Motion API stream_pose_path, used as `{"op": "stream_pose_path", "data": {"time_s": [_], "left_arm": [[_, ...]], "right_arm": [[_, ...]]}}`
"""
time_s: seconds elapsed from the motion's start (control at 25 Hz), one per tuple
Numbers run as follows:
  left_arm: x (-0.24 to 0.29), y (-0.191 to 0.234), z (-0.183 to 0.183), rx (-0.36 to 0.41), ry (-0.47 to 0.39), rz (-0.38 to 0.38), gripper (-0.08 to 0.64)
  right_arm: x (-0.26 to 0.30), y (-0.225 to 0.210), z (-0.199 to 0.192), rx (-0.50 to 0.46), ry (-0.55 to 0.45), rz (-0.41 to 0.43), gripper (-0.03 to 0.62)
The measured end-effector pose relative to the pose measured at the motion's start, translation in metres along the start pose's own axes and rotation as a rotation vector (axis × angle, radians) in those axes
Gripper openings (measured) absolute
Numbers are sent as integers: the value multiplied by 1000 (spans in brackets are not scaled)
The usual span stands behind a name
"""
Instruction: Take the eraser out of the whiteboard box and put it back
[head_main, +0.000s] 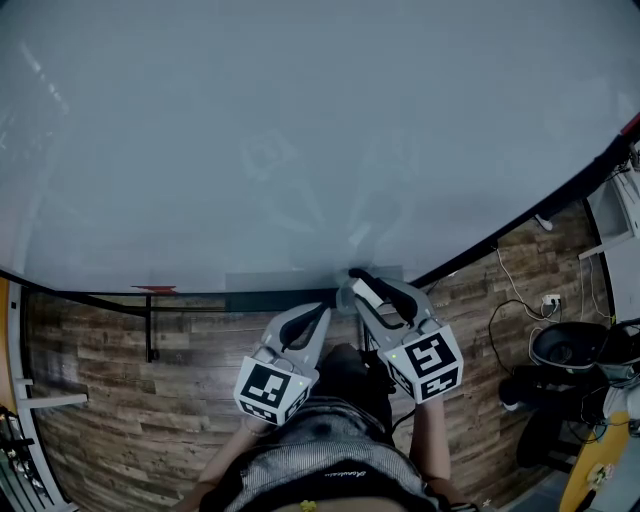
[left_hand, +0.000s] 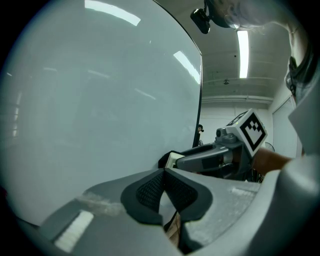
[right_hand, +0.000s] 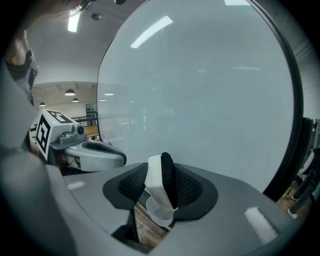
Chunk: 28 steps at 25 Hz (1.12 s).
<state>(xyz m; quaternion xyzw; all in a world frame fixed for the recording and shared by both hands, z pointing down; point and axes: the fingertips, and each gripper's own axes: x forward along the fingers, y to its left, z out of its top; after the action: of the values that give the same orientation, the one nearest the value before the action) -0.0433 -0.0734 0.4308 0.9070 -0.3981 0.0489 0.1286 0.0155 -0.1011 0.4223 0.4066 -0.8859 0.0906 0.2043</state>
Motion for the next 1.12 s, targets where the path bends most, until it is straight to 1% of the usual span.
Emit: {"op": "stream_pose_path", "data": {"time_s": [0.56,0.8,1.12], "left_arm": [[-1,-4,2,-20,-11,-7,0],[-2,-4,1,-6,-11,0,0],[-6,-6,2,-13,-12,-2,0]], "right_arm": [[-18,5,26,-12,-33,4,164],[-20,9,26,-19,-31,10,164],[-21,13,24,-21,-22,15,164]]}}
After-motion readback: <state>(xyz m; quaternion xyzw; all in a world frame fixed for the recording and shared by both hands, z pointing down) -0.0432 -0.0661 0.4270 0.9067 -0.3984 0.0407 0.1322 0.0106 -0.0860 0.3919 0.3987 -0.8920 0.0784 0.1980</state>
